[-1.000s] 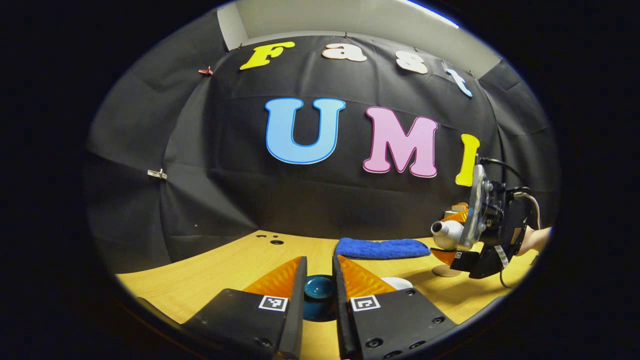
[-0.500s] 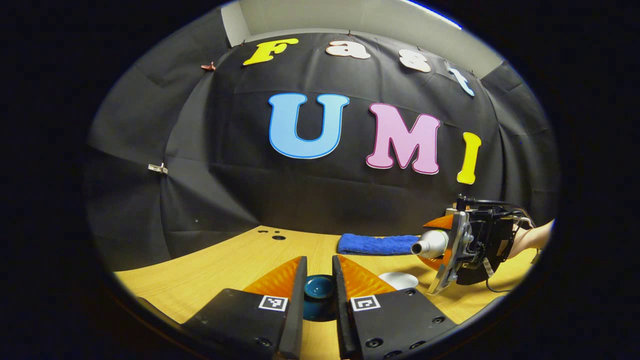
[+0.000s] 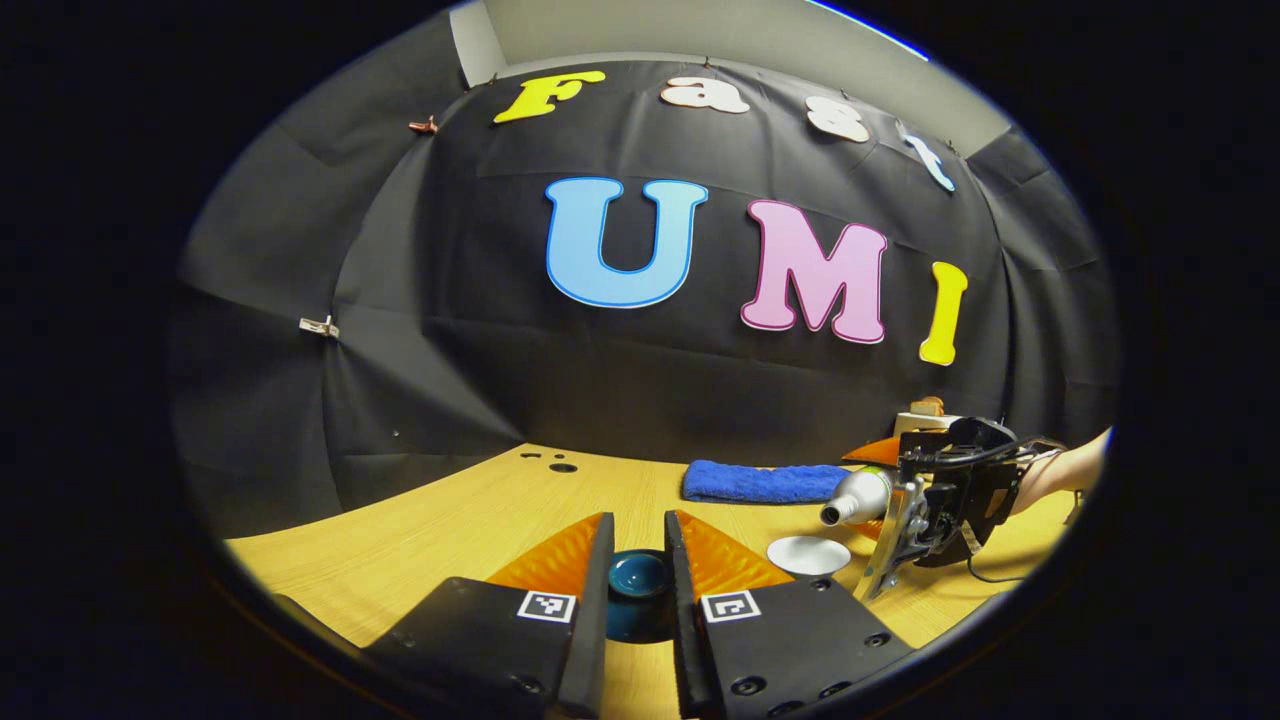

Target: Open the teacup lid with one hand, grasp the water bottle and pour water into the teacup with the other hand; after pouring, place the water bottle on the coaster and then close the teacup lid.

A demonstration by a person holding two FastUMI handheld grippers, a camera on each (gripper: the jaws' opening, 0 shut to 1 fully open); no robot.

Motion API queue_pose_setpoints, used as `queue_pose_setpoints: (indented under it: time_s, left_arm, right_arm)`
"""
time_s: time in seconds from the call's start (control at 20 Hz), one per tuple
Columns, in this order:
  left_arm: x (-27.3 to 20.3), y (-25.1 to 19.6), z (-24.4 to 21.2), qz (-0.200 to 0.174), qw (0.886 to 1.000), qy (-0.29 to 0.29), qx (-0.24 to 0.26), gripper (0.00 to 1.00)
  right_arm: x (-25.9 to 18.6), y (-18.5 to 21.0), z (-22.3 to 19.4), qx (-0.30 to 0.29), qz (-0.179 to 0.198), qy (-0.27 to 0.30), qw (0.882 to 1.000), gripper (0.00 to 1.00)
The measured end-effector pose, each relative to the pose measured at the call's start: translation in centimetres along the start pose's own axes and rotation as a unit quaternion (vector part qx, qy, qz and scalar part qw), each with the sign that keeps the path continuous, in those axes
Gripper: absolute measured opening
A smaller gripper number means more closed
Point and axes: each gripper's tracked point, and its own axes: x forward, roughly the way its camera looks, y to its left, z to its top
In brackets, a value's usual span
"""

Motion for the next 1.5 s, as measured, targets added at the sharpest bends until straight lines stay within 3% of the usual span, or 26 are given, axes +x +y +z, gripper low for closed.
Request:
queue_pose_setpoints:
  time_s: [0.7, 1.2, 1.5]
  left_arm:
    - [-0.1, -0.1, -0.5, -0.005, 1.000, 0.008, 0.000, 0.31]
    - [-0.3, -0.1, -0.6, -0.007, 1.000, 0.010, 0.000, 0.31]
    - [-0.6, 0.5, -0.6, 0.000, 1.000, 0.011, 0.003, 0.31]
  right_arm:
    - [0.6, -0.7, 0.5, -0.114, -0.014, -0.026, 0.993, 0.78]
    - [1.0, -1.0, 1.0, -0.142, -0.015, -0.034, 0.989, 0.78]
    - [1.0, -2.9, 1.8, -0.186, -0.043, -0.046, 0.981, 0.78]
